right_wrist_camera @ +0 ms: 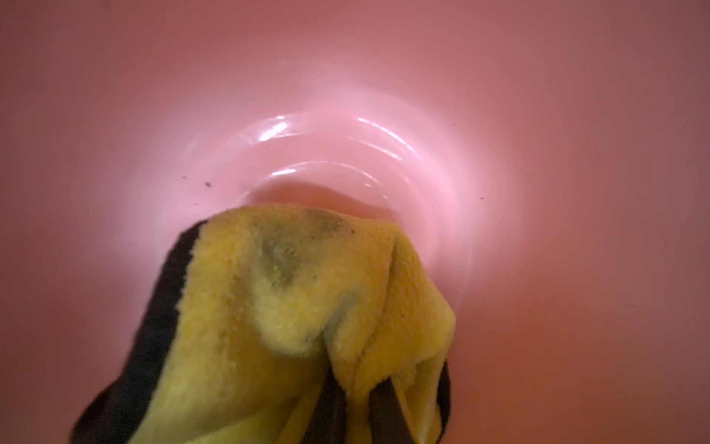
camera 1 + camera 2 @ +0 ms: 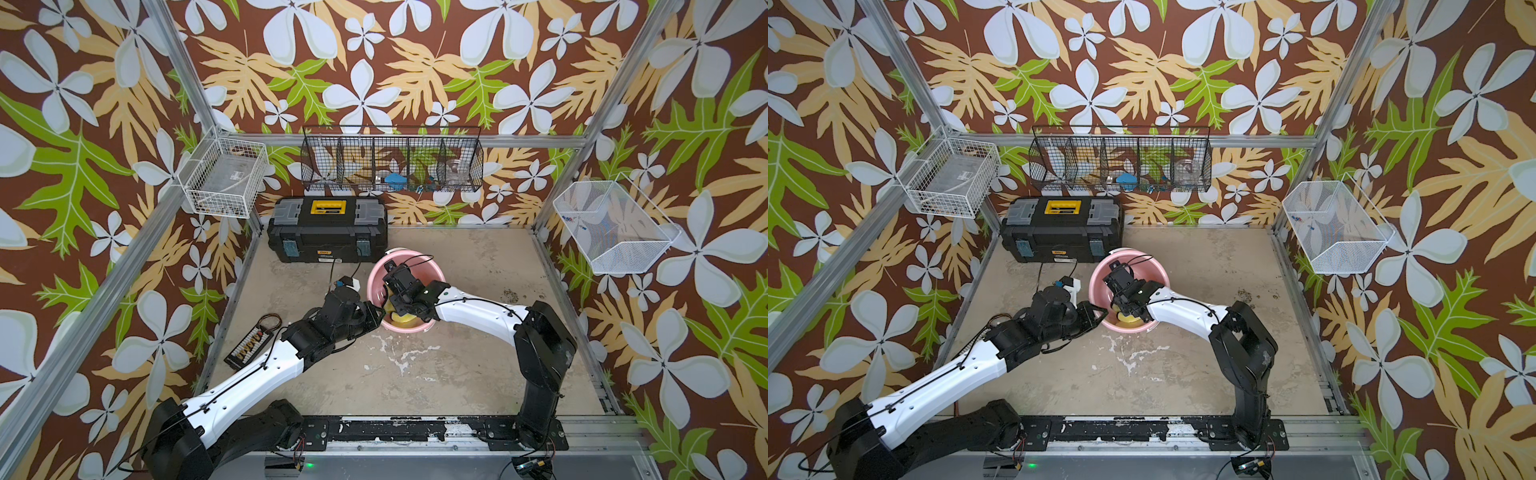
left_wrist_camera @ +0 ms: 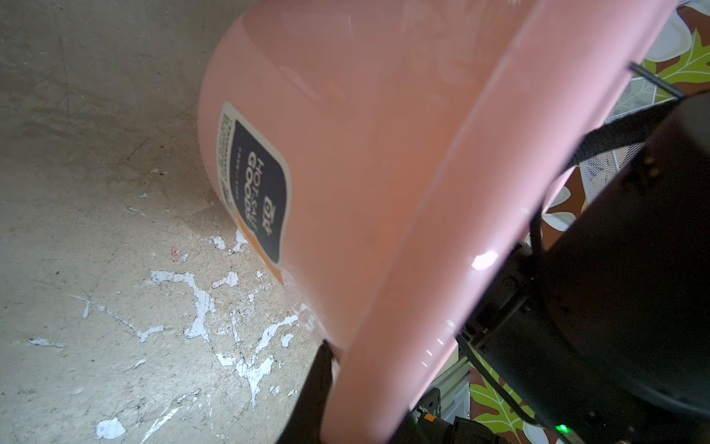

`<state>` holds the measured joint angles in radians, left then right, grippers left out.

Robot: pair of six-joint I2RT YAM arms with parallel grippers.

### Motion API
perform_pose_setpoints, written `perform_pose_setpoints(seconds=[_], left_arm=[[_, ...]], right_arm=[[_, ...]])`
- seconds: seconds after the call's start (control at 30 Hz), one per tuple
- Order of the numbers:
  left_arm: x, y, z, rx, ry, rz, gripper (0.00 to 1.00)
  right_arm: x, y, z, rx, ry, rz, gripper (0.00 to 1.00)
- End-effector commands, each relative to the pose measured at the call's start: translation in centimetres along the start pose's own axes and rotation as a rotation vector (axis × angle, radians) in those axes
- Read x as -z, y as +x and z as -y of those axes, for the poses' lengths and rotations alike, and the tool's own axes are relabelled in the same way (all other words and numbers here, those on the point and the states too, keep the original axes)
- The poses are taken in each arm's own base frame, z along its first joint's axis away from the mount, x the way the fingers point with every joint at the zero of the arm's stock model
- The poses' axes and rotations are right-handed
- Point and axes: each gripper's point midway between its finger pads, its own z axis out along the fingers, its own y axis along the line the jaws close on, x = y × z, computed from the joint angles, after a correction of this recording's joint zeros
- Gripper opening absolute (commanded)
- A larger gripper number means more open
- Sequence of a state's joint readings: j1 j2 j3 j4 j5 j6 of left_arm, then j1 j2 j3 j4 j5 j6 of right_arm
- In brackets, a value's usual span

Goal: Wipe the inside of the bucket with a cloth
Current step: Wipe the dirt from the inside of the bucket.

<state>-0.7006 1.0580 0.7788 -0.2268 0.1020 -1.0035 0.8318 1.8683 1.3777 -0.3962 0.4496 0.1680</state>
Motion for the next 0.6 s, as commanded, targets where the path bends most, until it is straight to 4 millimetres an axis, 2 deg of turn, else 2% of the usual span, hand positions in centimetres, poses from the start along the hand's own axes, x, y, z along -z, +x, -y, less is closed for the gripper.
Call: perform_pose_setpoints(seconds=[0.0, 0.27, 0.37, 0.57], left_arm=[[0.5, 0.2, 1.3, -0.049, 0.06, -0.013, 0.0], [0.7, 2.0, 0.5, -0.018, 0.098, -0.067, 0.0], [0.5, 2.5, -0.1, -0.007, 0.099, -0.076, 0.0], [0.3, 3.1, 0.0, 0.011, 0.125, -0.106, 0.0]], right_arm=[[0.1, -0.4, 4.1, 0.097, 0.251, 0.016, 0.0], [0.8, -2.8, 6.8, 0.001, 0.429, 0.15, 0.0], [1.1, -3.9, 7.2, -0.065, 0.45, 0.207, 0.0], [1.7, -5.7, 8.2, -0.175, 0.527, 0.274, 0.0]])
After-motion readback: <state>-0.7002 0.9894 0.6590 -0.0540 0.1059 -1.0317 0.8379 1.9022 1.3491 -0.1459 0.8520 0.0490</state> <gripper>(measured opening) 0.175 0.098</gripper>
